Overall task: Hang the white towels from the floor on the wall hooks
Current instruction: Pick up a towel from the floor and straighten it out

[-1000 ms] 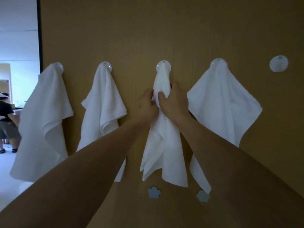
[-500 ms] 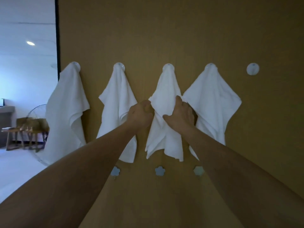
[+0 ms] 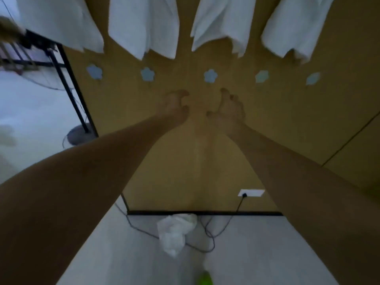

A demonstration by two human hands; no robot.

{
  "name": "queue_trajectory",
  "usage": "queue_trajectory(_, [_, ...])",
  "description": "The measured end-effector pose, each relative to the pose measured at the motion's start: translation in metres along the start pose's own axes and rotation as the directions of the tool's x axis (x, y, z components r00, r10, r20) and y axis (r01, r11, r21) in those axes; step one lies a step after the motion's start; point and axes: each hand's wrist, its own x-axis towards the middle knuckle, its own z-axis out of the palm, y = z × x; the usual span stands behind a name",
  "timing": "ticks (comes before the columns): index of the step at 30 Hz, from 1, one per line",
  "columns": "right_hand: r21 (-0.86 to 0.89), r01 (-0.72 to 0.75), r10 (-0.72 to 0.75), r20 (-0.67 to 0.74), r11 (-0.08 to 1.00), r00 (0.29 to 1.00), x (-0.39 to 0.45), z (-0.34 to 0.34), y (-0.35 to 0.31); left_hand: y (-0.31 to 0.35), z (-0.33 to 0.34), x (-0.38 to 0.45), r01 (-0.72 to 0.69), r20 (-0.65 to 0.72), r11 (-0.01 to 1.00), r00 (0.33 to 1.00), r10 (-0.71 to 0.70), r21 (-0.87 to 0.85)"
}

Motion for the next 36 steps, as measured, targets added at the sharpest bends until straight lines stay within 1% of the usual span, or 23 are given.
queue_trajectory(3, [-0.043,-0.094,0.099,0.115,0.995,0.989,-0.018,0.061,0.038,-0.044,0.05,-0.027,0.096,0.119,0.989,0.987,-0.109,0.109])
queue_trajectory(6, [-0.096,-0.15,0.169,0.244,0.984,0.955,-0.036,0.125,0.084,-0.09,0.099,-0.056,0.185,0.222,0.97,0.951,-0.217,0.155])
queue_trajectory(9, [-0.115,-0.193,0.224,0.441,0.975,0.869,-0.057,0.191,0.135,-0.134,0.155,-0.083,0.283,0.311,0.945,0.894,-0.323,0.167])
queue_trajectory(12, [-0.138,-0.243,0.279,0.556,0.96,0.783,-0.081,0.257,0.185,-0.179,0.213,-0.113,0.379,0.35,0.906,0.837,-0.422,0.186])
queue_trajectory(16, [-0.184,-0.284,0.332,0.664,0.941,0.67,-0.12,0.354,0.249,-0.245,0.3,-0.167,0.504,0.38,0.843,0.754,-0.536,0.188])
queue_trajectory(19, [-0.237,-0.272,0.357,0.723,0.933,0.591,-0.159,0.443,0.296,-0.309,0.374,-0.218,0.582,0.416,0.783,0.67,-0.615,0.22])
queue_trajectory(23, [-0.29,-0.258,0.386,0.756,0.922,0.529,-0.213,0.562,0.352,-0.395,0.464,-0.286,0.637,0.461,0.726,0.579,-0.672,0.259])
queue_trajectory(25, [-0.292,-0.255,0.384,0.771,0.922,0.507,-0.239,0.623,0.377,-0.439,0.507,-0.318,0.648,0.471,0.706,0.547,-0.692,0.286])
queue_trajectory(28, [-0.286,-0.25,0.376,0.784,0.925,0.494,-0.27,0.704,0.41,-0.498,0.563,-0.355,0.652,0.492,0.686,0.504,-0.71,0.322])
queue_trajectory(30, [-0.269,-0.265,0.369,0.789,0.926,0.49,-0.283,0.756,0.43,-0.536,0.598,-0.369,0.65,0.486,0.678,0.495,-0.72,0.343])
queue_trajectory(32, [-0.253,-0.24,0.344,0.786,0.937,0.514,-0.292,0.797,0.445,-0.564,0.627,-0.378,0.646,0.479,0.681,0.503,-0.719,0.345])
queue_trajectory(34, [-0.233,-0.18,0.294,0.772,0.956,0.564,-0.301,0.835,0.456,-0.587,0.652,-0.385,0.639,0.466,0.689,0.522,-0.714,0.341])
queue_trajectory(36, [-0.239,-0.165,0.289,0.743,0.957,0.604,-0.307,0.863,0.462,-0.602,0.669,-0.388,0.631,0.467,0.699,0.532,-0.706,0.337])
